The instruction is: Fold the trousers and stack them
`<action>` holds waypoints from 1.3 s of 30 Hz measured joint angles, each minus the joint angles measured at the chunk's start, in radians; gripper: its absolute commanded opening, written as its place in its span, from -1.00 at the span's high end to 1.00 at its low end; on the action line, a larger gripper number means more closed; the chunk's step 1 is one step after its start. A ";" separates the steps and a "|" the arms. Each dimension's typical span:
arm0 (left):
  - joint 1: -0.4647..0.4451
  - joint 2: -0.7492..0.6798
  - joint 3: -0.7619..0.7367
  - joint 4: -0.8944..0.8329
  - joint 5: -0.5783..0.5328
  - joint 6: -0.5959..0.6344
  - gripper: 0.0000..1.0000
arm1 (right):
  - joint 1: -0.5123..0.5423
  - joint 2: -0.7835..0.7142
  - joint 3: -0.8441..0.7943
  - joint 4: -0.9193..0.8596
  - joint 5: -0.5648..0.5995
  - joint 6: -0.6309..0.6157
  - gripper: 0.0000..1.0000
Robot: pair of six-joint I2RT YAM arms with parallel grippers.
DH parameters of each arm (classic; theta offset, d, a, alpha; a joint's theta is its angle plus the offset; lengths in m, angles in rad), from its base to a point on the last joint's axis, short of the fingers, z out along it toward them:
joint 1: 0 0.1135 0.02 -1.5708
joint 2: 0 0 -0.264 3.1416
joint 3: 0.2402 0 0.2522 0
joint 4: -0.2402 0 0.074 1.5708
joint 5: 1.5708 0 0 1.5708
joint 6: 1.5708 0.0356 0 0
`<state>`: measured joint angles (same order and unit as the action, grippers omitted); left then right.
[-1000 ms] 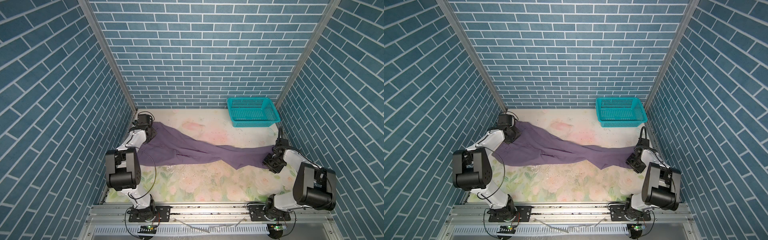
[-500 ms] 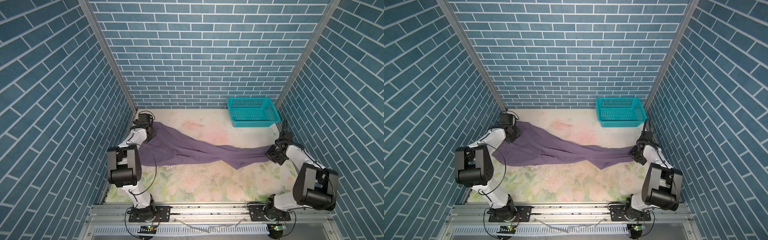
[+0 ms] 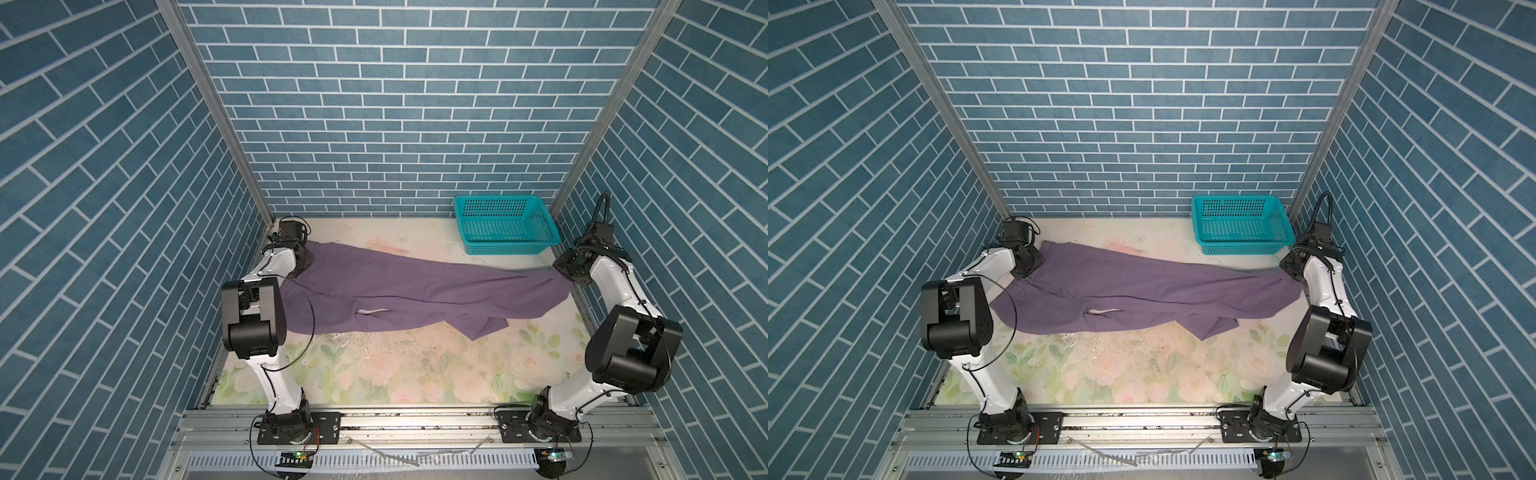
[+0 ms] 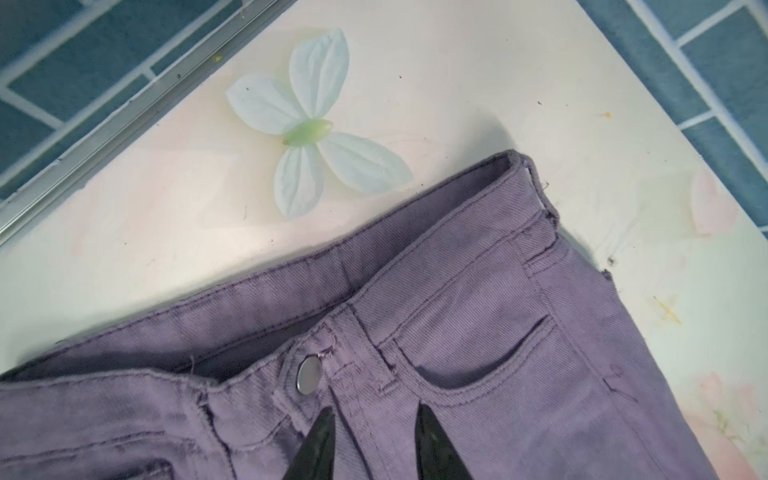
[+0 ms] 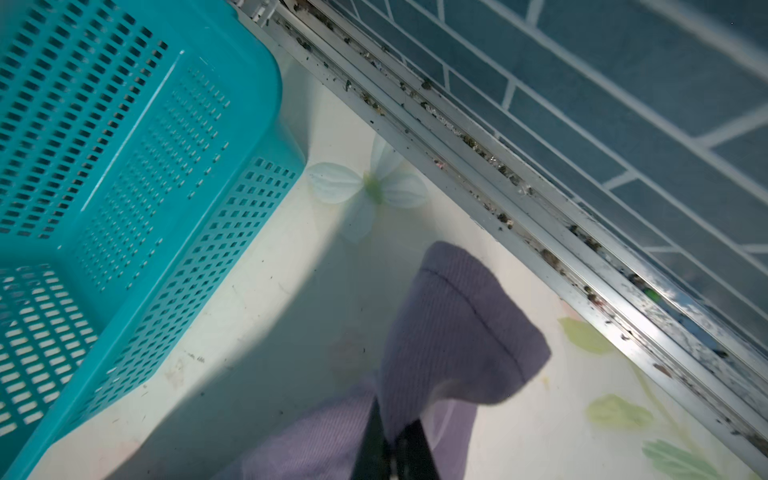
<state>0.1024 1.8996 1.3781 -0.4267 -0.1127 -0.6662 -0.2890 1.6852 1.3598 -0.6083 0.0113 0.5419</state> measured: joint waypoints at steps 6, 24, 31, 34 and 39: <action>-0.014 0.115 0.140 -0.034 -0.030 0.039 -0.34 | 0.000 0.155 0.061 0.026 -0.006 0.007 1.00; -0.060 -0.014 0.089 -0.084 -0.100 0.058 -0.60 | 0.158 -0.080 -0.119 0.038 0.130 -0.005 -0.06; -0.062 -0.336 -0.133 -0.053 -0.118 0.013 -0.20 | 0.486 -0.381 -0.400 0.019 0.150 -0.006 0.01; -0.064 -0.412 -0.275 -0.055 -0.115 0.006 -0.23 | 0.612 -0.431 -0.533 0.021 0.143 0.009 0.01; -0.064 -0.528 -0.474 -0.080 -0.111 -0.004 -0.26 | 0.775 -0.467 -0.679 0.059 0.123 0.061 -0.08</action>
<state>0.0387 1.3712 0.9039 -0.5072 -0.2234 -0.6701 0.4862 1.2186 0.6804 -0.5491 0.1341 0.6033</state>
